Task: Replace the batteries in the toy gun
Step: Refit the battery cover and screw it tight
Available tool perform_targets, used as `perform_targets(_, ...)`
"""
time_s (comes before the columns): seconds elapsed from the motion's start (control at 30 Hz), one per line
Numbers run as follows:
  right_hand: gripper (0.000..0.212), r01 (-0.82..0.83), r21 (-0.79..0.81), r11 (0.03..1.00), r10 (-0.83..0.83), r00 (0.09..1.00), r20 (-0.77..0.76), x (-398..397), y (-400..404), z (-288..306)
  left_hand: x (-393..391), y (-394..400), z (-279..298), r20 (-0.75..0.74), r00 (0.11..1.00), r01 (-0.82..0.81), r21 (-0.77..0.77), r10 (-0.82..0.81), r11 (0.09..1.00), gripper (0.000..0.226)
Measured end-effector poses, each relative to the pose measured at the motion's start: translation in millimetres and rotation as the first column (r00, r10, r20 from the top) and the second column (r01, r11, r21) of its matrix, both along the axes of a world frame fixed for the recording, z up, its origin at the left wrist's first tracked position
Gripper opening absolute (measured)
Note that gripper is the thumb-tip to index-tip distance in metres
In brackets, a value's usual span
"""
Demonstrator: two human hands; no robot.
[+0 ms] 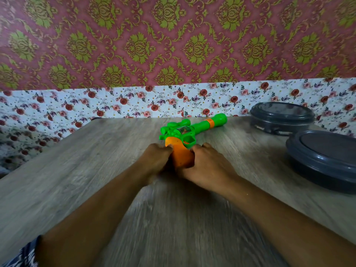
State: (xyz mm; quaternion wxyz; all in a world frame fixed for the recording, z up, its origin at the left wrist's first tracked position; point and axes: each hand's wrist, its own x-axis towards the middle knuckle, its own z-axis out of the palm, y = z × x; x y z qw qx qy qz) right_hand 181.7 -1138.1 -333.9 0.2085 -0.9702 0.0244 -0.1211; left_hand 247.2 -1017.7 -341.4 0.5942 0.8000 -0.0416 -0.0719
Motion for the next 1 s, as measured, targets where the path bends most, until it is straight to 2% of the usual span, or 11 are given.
perform_targets(0.23,0.064,-0.015,-0.082,0.997,0.014,1.000,-0.023,0,1,-3,5,9,2,0.145,0.987,0.026,0.302,-0.073,0.953,0.034)
perform_targets(0.33,0.065,-0.055,-0.153,0.987,0.049,0.998,-0.043,0,0,-3,5,11,1,0.198,0.978,-0.007,0.368,-0.071,0.930,0.036)
perform_targets(0.4,0.061,-0.095,-0.158,0.983,0.081,0.993,-0.089,1,-5,0,5,11,2,0.297,0.953,-0.085,0.436,-0.054,0.896,0.031)
perform_targets(0.47,0.041,-0.131,-0.117,0.984,0.120,0.987,-0.103,4,-12,6,0,8,5,0.440,0.895,-0.188,0.517,-0.071,0.835,0.025)
perform_targets(0.53,0.021,-0.130,-0.021,0.991,0.129,0.991,-0.033,7,-22,16,-8,4,9,0.587,0.803,-0.242,0.481,-0.104,0.843,0.029)
perform_targets(0.6,0.023,-0.106,0.094,0.990,0.105,0.994,0.011,4,-34,24,-19,-3,10,0.700,0.701,-0.215,0.392,-0.138,0.894,0.032)
perform_targets(0.67,0.030,-0.071,0.114,0.991,0.068,0.997,0.033,-8,-50,26,-31,-14,10,0.744,0.625,-0.111,0.384,-0.236,0.917,0.035)
perform_targets(0.77,0.038,0.007,-0.019,1.000,-0.006,0.998,0.069,-34,-79,13,-56,-34,0,0.715,0.556,0.071,0.466,-0.423,0.882,0.035)
perform_targets(0.83,0.032,0.042,-0.067,0.997,-0.034,0.993,0.114,-53,-93,1,-67,-44,-11,0.619,0.575,0.164,0.555,-0.536,0.816,0.041)
perform_targets(0.93,0.034,-0.008,-0.205,0.979,0.027,0.995,0.091,-70,-94,-15,-70,-49,-24,0.433,0.615,0.166,0.746,-0.659,0.645,0.051)
perform_targets(1.0,0.037,-0.006,-0.256,0.967,0.025,0.997,0.070,-72,-91,-17,-73,-49,-23,0.390,0.633,0.167,0.776,-0.669,0.609,0.055)
